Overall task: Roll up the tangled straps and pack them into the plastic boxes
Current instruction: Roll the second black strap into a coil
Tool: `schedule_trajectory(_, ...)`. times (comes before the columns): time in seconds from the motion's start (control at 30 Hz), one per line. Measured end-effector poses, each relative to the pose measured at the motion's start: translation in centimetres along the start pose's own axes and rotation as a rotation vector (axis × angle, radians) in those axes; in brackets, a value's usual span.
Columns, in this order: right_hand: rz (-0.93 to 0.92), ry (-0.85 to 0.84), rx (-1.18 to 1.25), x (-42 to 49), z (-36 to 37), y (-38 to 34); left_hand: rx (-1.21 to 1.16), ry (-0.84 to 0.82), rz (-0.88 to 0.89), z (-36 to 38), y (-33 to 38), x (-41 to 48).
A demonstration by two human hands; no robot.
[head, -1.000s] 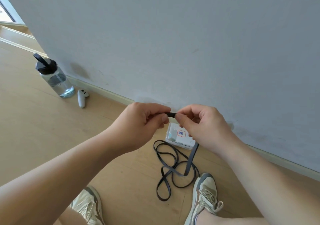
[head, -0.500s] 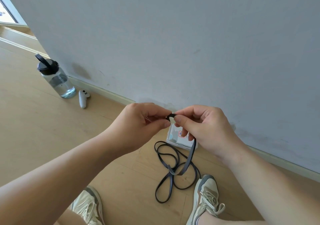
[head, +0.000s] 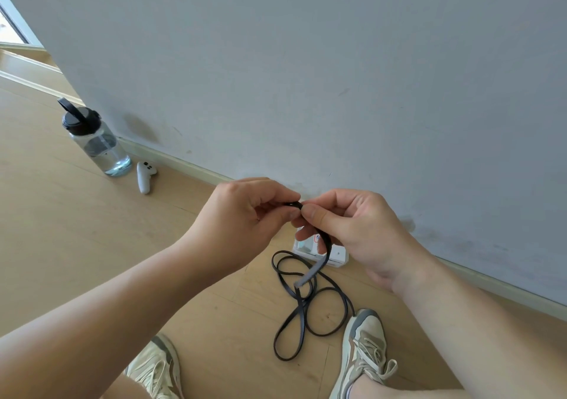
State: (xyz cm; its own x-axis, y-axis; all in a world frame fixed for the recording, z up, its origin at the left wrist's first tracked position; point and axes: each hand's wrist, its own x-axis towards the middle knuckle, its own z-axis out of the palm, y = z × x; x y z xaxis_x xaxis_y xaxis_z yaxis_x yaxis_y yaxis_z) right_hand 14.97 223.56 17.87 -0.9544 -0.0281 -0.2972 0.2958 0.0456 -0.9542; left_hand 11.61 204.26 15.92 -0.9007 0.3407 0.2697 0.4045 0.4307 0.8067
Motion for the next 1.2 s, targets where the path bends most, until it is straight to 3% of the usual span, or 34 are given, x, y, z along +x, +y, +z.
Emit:
schedule_trajectory(0.23, 0.017, -0.001, 0.072, -0.1, -0.1, -0.2, -0.001, 0.054, 0.117, 0.1, -0.2, -0.2)
schedule_trajectory(0.4, -0.015, 0.064, 0.051, 0.2, -0.2, -0.1, 0.005, -0.042, 0.126, 0.2, -0.6, 0.1)
schedule_trajectory(0.67, 0.002, 0.013, 0.045, 0.0, -0.3, -0.4, 0.177, -0.039, 0.271, 0.0, -0.5, 0.2)
schedule_trajectory(1.0, 0.05, 0.029, 0.2, -0.3, 0.9, -0.4, 0.147, 0.108, 0.125, 0.5, -0.6, 0.3)
schedule_trajectory(1.2, 0.038, 0.142, 0.259, -0.1, 1.0, -0.5, 0.114, 0.153, 0.115, 0.9, -0.4, -0.1)
